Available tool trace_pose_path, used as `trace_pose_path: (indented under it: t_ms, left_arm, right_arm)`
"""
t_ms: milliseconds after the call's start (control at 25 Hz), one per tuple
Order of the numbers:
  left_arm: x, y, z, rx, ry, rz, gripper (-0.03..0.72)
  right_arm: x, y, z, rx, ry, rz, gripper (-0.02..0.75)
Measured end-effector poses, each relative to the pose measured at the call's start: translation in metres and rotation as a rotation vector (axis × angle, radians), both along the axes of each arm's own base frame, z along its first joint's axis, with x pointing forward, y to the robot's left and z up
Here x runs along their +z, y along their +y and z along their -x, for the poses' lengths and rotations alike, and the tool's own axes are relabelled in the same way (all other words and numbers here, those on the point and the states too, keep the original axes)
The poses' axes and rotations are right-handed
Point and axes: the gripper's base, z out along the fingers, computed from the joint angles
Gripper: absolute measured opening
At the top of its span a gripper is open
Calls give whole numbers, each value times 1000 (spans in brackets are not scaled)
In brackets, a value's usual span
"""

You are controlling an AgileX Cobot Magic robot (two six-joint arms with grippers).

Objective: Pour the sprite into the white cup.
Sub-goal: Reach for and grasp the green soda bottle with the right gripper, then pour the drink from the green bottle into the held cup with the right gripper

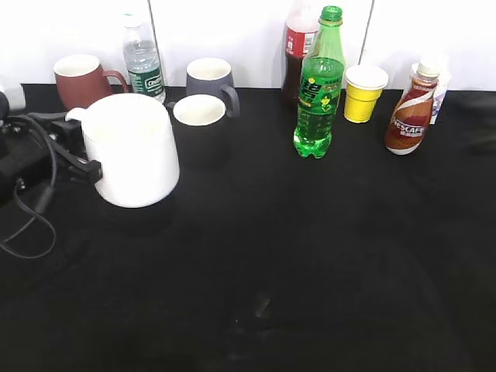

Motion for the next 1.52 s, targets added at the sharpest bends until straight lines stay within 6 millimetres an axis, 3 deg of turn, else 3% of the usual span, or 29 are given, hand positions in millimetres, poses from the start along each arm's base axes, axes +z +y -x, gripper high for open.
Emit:
trace_pose_path:
  t_ms: [160,280,480,800,920,1160,1320,1400,1520]
  left_arm:
    - [0,0,0,0,0,0,54]
    - [0,0,0,0,0,0,53]
    - [0,0,0,0,0,0,53]
    - [0,0,0,0,0,0,53]
    - [0,0,0,0,0,0,53]
    - [0,0,0,0,1,0,52]
    - [0,0,0,0,1,0,52]
    - [0,0,0,0,1,0,52]
    - [0,0,0,0,1,0,52]
  right_arm:
    - [-36,60,-55,103,83,-7,611]
    - [-74,78,-95,102,122,4,661]
    - [-103,98,-151,102,103,3,662]
    - [-140,110,-186,96,137,15,662]
    - [-150,112,-192,95,156,22,602]
    - [-149,113,-196,97,150,35,447]
    - [-146,114,-193,113,144,49,447]
    - [-125,115,-181,177,133,97,444]
    - [-68,131,-165,308,-4,146,430]
